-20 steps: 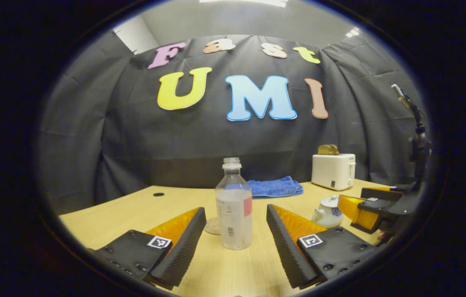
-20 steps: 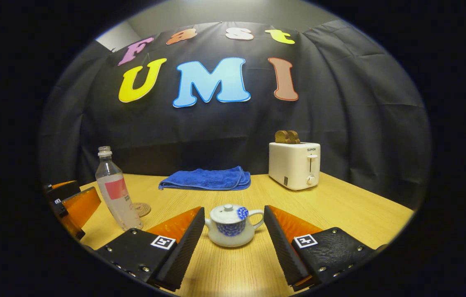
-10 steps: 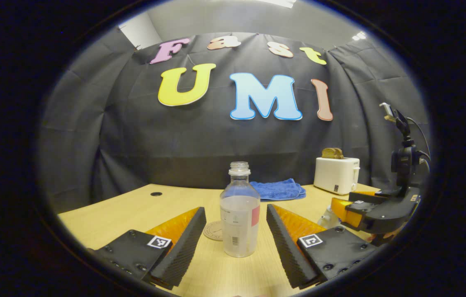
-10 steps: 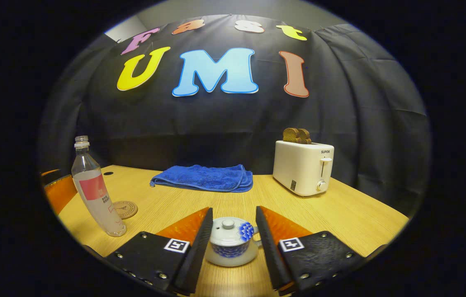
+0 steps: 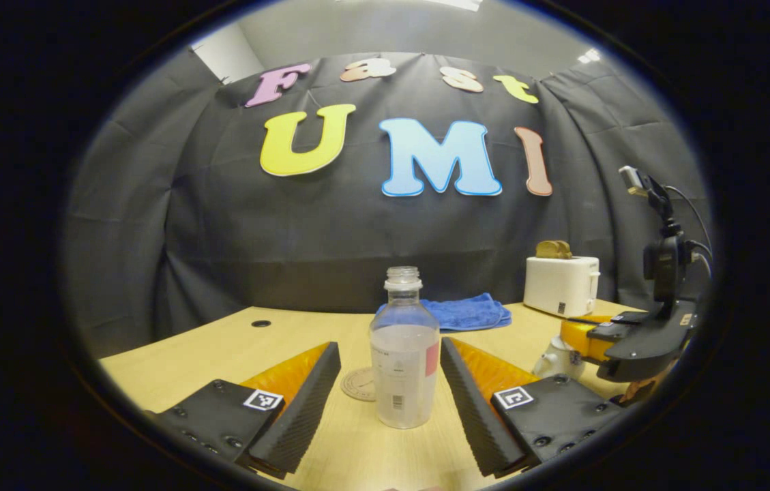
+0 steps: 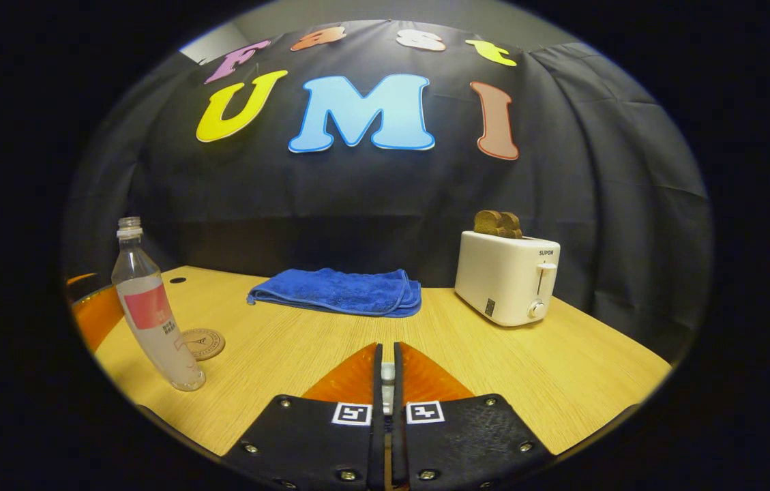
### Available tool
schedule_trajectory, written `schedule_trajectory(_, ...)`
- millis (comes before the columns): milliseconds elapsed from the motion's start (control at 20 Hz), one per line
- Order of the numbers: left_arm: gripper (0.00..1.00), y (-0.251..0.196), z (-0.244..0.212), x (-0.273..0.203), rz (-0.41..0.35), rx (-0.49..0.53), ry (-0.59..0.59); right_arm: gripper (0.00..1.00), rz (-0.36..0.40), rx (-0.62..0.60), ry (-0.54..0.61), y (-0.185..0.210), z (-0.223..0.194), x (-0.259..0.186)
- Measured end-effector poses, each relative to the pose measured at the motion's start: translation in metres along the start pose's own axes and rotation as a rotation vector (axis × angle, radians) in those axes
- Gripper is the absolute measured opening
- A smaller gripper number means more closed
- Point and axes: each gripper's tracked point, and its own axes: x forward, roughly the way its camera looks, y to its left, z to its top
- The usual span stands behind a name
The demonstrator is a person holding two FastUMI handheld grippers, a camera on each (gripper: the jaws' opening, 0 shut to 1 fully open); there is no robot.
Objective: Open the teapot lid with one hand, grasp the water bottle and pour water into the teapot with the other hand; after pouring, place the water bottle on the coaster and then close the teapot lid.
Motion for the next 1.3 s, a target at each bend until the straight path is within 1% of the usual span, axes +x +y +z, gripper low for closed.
schedule_trajectory(250, 1.0, -0.001, -0.005, 0.009, 0.012, 0.016, 0.007, 0.04, 0.018, -0.01, -0.043, 0.002, 0.012, -0.005)
schedule_trajectory(450, 1.0, -0.011, -0.008, 0.025, -0.013, 0.037, 0.007, 0.04, 0.025, -0.03, -0.059, 0.004, 0.016, -0.008)
schedule_trajectory(550, 1.0, -0.012, -0.013, 0.035, -0.009, 0.041, 0.019, 0.04, 0.031, -0.025, -0.065, 0.005, 0.018, -0.01)
schedule_trajectory(800, 1.0, -0.01, -0.036, 0.057, -0.003, 0.03, 0.099, 0.04, 0.039, -0.036, -0.113, 0.005, 0.032, -0.019)
schedule_trajectory(950, 1.0, -0.003, -0.035, 0.069, 0.001, -0.001, 0.101, 0.04, 0.061, -0.033, -0.124, 0.005, 0.035, -0.032)
schedule_trajectory(1050, 1.0, -0.007, -0.035, 0.072, -0.018, -0.007, 0.105, 0.04, 0.066, -0.025, -0.134, 0.001, 0.037, -0.045)
schedule_trajectory(1100, 0.98, -0.006, -0.037, 0.073, -0.01, 0.002, 0.109, 0.04, 0.067, -0.021, -0.139, -0.001, 0.037, -0.053)
schedule_trajectory(1150, 0.87, -0.008, -0.035, 0.074, -0.014, 0.014, 0.108, 0.04, 0.067, -0.02, -0.136, -0.004, 0.035, -0.062)
schedule_trajectory(1300, 0.86, -0.014, -0.033, 0.073, -0.028, 0.085, 0.11, 0.04, 0.073, -0.003, -0.116, -0.012, 0.023, -0.093)
